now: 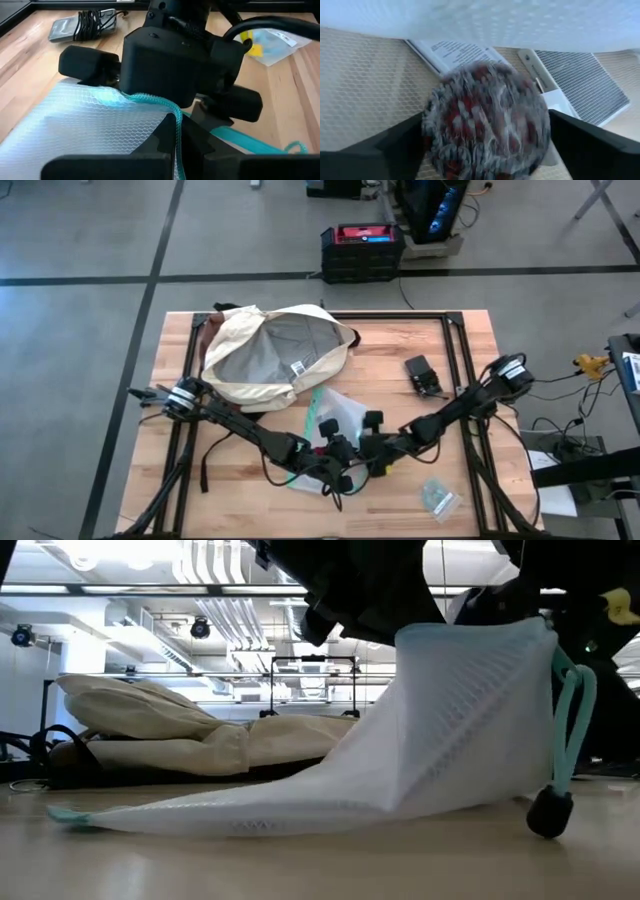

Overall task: Unpack backpack
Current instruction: Put the brown scented candle into the green zip bag

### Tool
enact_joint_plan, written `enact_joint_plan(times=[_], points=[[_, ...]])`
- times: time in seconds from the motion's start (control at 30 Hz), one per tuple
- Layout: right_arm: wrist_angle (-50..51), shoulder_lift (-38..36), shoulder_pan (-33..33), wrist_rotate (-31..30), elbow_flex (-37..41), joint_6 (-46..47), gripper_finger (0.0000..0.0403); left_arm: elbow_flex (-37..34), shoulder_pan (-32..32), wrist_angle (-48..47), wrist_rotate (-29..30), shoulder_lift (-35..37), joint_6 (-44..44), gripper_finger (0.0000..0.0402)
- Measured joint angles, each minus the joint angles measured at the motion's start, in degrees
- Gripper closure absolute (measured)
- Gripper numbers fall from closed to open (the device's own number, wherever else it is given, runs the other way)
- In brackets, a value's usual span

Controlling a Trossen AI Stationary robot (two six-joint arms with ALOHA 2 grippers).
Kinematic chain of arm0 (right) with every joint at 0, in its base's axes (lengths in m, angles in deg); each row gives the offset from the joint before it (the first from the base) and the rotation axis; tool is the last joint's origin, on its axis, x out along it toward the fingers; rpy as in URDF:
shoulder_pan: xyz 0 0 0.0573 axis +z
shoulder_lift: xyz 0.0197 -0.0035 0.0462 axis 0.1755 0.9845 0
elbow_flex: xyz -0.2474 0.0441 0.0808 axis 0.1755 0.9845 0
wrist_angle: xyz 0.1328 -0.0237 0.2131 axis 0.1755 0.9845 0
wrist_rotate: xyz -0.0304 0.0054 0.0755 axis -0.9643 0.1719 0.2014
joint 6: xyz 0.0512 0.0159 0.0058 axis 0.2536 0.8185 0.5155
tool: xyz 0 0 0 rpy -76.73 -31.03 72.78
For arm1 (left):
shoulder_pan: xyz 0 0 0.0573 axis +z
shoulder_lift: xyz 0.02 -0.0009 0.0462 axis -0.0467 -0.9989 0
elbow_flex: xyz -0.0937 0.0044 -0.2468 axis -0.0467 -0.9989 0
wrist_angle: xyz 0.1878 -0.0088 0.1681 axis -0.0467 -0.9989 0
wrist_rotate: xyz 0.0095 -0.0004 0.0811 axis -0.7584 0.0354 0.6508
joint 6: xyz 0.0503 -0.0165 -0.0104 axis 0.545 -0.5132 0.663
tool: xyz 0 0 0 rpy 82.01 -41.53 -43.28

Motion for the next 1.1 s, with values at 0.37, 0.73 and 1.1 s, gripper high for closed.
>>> enact_joint_plan(times=[0.37, 0.73, 1.1], points=[[15.67, -13.79, 5.39, -0.36, -0.17, 5.04, 0.0032, 0.0, -0.01, -0.13, -0.26, 0.0, 0.27, 0.0402], [15.29, -14.57, 13.28, 3.18, 2.42, 4.54, 0.0131, 0.0, -0.24, -0.58, -9.26, 0.0, 9.09, 0.0402], [-2.83, -2.98, 12.75, 9.2, 2.44, -0.93, 0.0384, 0.02, -0.23, -3.8, -12.57, 0.0, 15.21, 0.0402]])
